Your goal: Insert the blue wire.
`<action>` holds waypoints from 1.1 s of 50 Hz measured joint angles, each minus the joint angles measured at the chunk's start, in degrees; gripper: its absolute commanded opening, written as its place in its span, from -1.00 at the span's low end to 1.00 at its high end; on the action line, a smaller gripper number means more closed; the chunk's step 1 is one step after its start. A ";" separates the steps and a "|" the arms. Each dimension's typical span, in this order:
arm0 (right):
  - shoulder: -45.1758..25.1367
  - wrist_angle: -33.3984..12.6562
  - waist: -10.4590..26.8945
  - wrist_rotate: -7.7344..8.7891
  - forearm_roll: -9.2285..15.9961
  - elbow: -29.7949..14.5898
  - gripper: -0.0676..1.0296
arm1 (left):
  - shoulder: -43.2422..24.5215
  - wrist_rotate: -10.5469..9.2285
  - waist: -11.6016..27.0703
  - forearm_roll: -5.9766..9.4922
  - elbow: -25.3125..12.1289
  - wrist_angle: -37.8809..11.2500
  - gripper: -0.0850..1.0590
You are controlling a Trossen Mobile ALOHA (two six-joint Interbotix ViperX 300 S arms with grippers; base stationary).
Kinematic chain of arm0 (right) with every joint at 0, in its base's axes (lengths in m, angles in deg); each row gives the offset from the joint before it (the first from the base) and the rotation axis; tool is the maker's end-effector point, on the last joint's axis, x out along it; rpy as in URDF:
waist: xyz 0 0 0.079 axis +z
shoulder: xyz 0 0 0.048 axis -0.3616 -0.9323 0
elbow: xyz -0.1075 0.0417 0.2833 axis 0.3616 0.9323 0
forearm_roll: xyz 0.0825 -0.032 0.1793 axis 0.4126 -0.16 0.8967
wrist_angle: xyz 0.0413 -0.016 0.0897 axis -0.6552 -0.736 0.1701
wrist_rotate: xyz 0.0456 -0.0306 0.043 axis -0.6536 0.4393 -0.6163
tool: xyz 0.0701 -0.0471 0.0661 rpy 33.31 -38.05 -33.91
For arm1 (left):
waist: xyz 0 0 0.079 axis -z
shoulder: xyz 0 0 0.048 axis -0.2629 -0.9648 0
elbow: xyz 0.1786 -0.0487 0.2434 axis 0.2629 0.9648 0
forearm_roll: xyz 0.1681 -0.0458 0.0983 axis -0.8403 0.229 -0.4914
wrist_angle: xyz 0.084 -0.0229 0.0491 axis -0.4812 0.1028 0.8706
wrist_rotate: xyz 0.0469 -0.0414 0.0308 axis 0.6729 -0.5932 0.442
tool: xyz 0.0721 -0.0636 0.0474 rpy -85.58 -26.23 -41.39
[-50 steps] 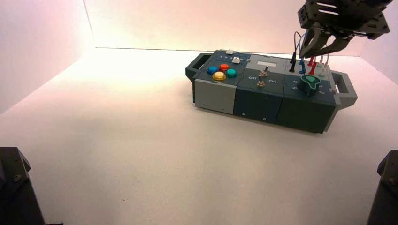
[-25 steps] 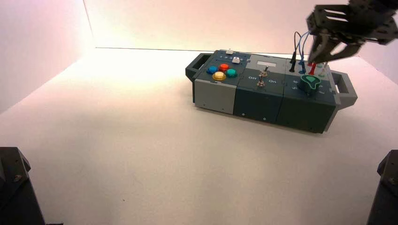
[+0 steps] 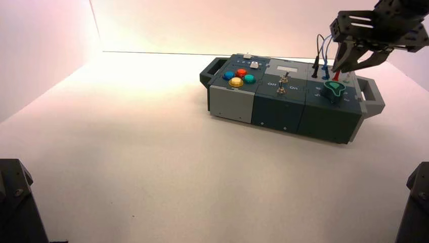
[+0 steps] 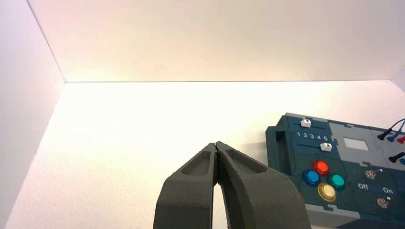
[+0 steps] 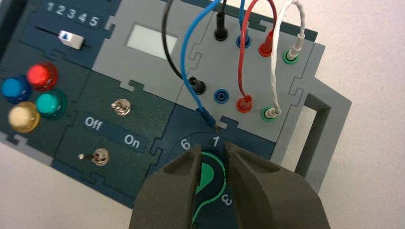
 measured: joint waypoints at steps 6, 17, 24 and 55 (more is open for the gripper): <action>-3.52 0.44 0.00 0.09 0.00 -1.49 -0.32 | -0.09 0.00 0.00 0.00 0.00 0.00 -0.90; -8.35 1.85 0.44 0.09 0.00 -4.04 -0.32 | -0.26 0.00 0.00 0.00 0.00 0.00 -0.91; -9.05 2.29 0.44 0.18 0.00 -5.36 -0.32 | -0.62 0.00 0.09 0.00 -0.09 0.00 -0.90; -10.20 2.72 0.44 0.18 -0.97 -7.91 -0.32 | -2.55 0.35 0.00 0.00 -1.58 0.00 -0.90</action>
